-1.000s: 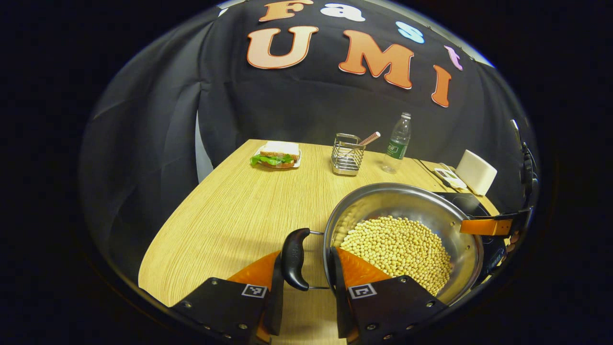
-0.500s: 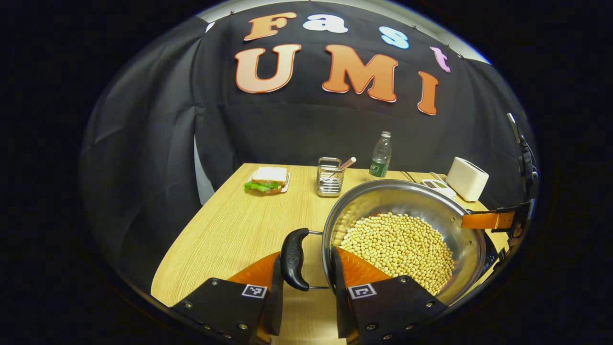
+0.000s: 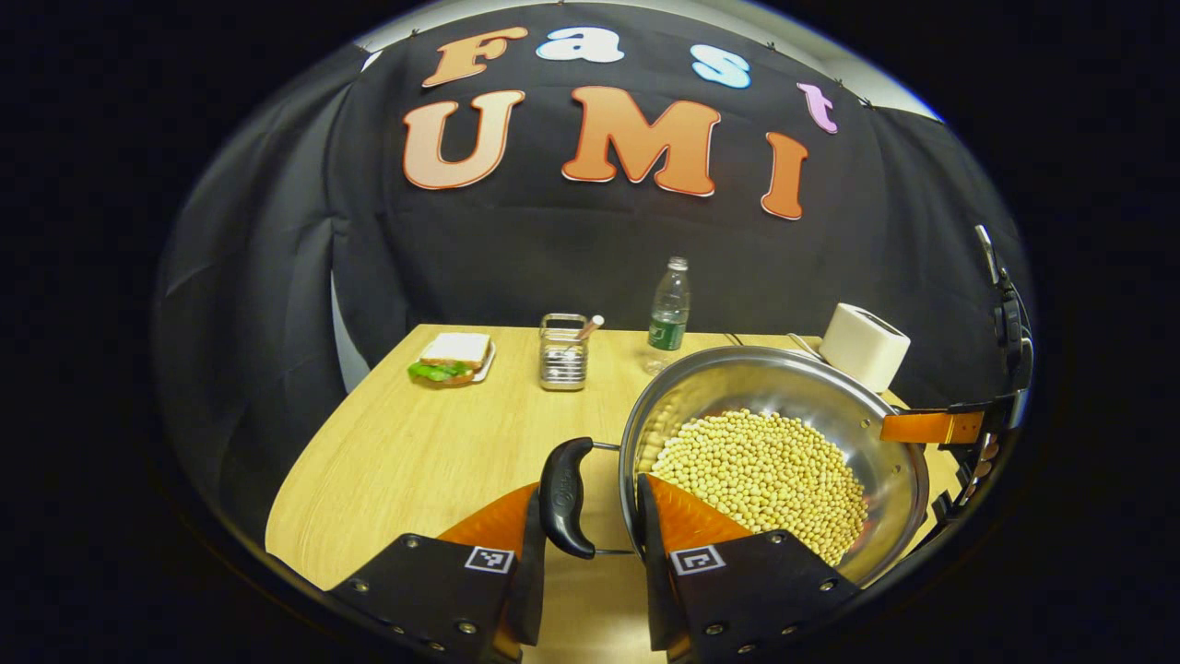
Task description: First push the handle of the pot to place it horizontally, then grasp the pot with both hands and set it on the induction cooktop.
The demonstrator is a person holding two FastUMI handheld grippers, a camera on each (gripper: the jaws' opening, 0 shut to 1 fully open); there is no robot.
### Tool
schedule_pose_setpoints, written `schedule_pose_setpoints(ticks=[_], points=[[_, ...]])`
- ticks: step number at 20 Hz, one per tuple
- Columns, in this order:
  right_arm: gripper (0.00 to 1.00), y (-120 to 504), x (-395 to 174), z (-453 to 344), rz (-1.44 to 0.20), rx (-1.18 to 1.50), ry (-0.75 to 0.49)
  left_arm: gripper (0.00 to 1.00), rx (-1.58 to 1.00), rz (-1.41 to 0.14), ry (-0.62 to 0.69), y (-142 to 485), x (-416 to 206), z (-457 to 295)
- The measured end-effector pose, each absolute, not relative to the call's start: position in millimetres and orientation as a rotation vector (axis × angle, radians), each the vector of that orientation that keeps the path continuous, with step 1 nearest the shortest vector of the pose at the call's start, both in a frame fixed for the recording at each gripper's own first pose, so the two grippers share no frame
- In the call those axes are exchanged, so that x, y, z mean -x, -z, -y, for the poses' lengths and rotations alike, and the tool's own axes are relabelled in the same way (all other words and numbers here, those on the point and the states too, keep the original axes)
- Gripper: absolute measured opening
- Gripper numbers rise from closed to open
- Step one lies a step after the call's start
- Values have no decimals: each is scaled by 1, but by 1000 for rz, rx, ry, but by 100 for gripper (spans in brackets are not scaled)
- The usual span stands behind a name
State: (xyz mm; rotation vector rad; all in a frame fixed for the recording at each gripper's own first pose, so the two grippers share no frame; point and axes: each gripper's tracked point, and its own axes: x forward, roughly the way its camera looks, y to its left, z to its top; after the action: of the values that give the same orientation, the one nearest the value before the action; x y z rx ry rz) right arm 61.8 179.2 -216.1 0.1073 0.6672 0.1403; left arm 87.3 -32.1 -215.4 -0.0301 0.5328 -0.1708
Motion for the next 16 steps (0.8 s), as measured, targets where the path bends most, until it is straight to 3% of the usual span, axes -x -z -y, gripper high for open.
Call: schedule_pose_setpoints(ticks=[11, 12, 13, 15, 16], points=[[43, 235, -78, -70, -695, -120, -40, 47, 11, -620, 250, 244, -97, 148], [39, 239, -80, -63, -699, -124, -37, 47, 10, -628, 252, 247, -98, 155], [43, 241, -80, -57, -704, -126, -35, 47, 5, -633, 255, 250, -98, 161], [43, 247, -83, -47, -718, -126, -35, 47, 0, -647, 255, 255, -98, 171], [39, 251, -83, -44, -725, -129, -37, 47, 0, -651, 254, 256, -99, 174]])
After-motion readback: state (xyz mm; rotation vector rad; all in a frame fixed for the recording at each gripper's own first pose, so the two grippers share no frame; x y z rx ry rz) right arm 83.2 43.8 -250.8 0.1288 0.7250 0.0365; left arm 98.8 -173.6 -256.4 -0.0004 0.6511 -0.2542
